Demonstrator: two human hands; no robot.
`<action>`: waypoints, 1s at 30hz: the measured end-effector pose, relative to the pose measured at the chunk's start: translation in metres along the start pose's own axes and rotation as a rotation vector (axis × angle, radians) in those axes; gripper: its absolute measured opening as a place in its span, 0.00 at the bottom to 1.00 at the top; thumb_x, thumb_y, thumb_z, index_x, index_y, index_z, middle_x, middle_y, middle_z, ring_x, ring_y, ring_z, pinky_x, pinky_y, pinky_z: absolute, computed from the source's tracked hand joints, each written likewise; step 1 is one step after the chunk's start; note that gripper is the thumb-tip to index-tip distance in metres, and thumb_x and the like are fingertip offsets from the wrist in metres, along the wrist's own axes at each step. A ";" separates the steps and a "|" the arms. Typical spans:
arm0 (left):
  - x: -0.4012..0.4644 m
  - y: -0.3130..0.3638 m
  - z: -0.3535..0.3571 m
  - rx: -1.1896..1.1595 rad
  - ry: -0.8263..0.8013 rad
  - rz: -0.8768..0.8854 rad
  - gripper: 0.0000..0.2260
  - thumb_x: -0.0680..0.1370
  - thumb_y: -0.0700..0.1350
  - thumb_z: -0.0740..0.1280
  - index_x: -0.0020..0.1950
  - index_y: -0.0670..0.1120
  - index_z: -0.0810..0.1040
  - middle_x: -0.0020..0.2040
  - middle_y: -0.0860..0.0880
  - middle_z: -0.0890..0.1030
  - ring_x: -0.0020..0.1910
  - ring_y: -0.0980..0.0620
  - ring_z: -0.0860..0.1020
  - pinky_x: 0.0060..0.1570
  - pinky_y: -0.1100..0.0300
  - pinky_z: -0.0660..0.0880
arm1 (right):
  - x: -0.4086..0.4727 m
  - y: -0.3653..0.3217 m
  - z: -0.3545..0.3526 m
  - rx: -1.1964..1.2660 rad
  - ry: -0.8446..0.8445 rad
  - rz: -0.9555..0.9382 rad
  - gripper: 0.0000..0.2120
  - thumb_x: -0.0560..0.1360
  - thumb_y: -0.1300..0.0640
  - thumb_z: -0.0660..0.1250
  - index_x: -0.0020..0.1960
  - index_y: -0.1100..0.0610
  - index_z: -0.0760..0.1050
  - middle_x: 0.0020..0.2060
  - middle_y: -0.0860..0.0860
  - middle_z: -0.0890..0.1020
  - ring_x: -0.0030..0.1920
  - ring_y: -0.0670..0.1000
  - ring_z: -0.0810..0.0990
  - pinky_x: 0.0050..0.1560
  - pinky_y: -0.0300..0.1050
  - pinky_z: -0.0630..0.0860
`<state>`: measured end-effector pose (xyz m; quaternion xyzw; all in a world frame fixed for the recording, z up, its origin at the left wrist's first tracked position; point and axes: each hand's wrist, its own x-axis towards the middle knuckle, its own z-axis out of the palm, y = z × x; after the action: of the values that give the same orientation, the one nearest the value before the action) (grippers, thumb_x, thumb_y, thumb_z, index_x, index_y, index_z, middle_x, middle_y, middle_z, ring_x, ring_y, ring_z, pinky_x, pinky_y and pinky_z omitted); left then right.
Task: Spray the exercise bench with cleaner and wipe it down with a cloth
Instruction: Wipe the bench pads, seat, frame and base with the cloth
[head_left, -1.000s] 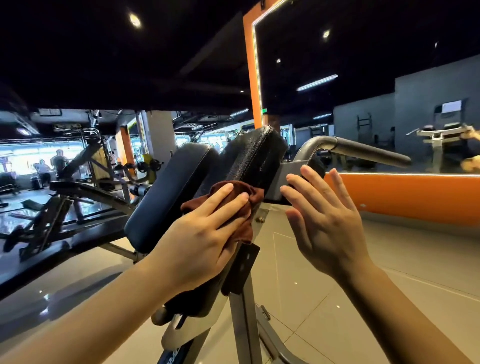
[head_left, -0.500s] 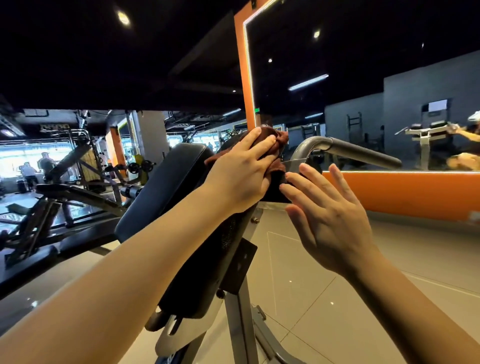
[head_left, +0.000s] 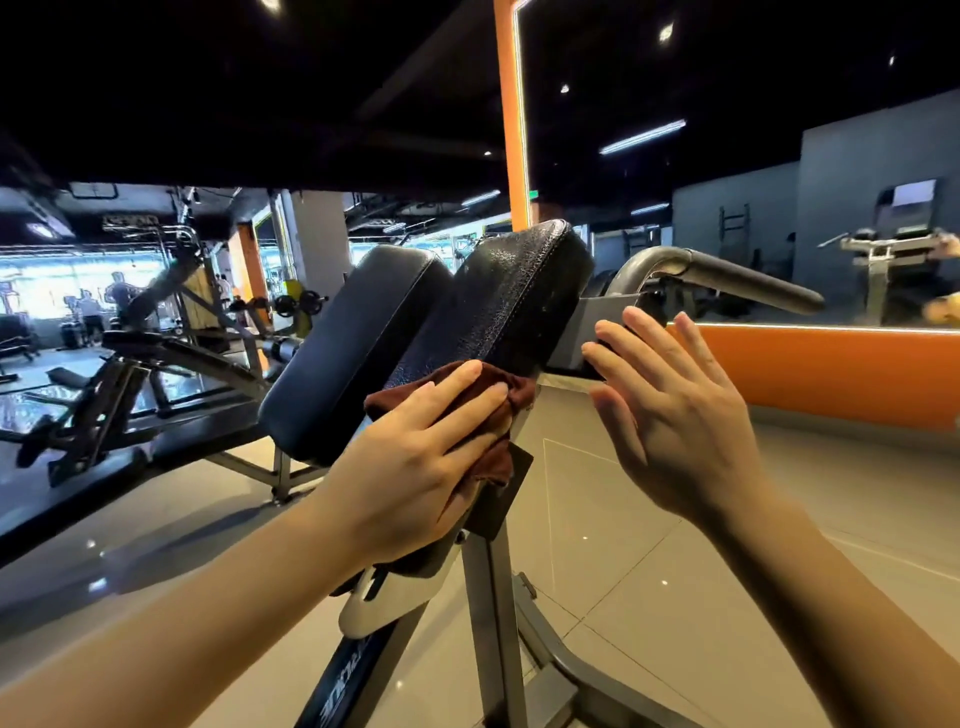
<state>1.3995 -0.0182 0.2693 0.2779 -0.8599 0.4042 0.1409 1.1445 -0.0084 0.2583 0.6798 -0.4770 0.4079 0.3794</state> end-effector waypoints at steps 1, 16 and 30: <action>0.006 0.000 0.001 -0.014 -0.007 -0.023 0.21 0.80 0.52 0.53 0.69 0.47 0.74 0.73 0.46 0.69 0.75 0.40 0.61 0.67 0.40 0.67 | 0.001 0.000 0.002 0.008 0.001 0.014 0.28 0.83 0.44 0.45 0.66 0.58 0.76 0.67 0.56 0.76 0.73 0.56 0.67 0.76 0.57 0.54; 0.108 -0.021 -0.008 0.007 0.039 -0.150 0.27 0.79 0.53 0.45 0.73 0.46 0.69 0.76 0.44 0.64 0.77 0.39 0.55 0.73 0.40 0.58 | 0.011 0.007 0.007 0.038 0.011 -0.011 0.25 0.83 0.45 0.47 0.68 0.54 0.75 0.68 0.53 0.75 0.74 0.53 0.65 0.75 0.58 0.56; -0.058 0.025 0.006 0.007 0.063 -0.108 0.25 0.84 0.52 0.42 0.66 0.45 0.73 0.71 0.45 0.66 0.73 0.40 0.60 0.75 0.50 0.48 | 0.011 -0.012 -0.011 0.016 -0.157 0.049 0.28 0.83 0.43 0.44 0.73 0.55 0.69 0.73 0.53 0.69 0.76 0.54 0.59 0.76 0.56 0.52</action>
<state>1.4314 0.0112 0.2237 0.3116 -0.8374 0.4076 0.1885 1.1558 0.0007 0.2714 0.7009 -0.5186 0.3661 0.3253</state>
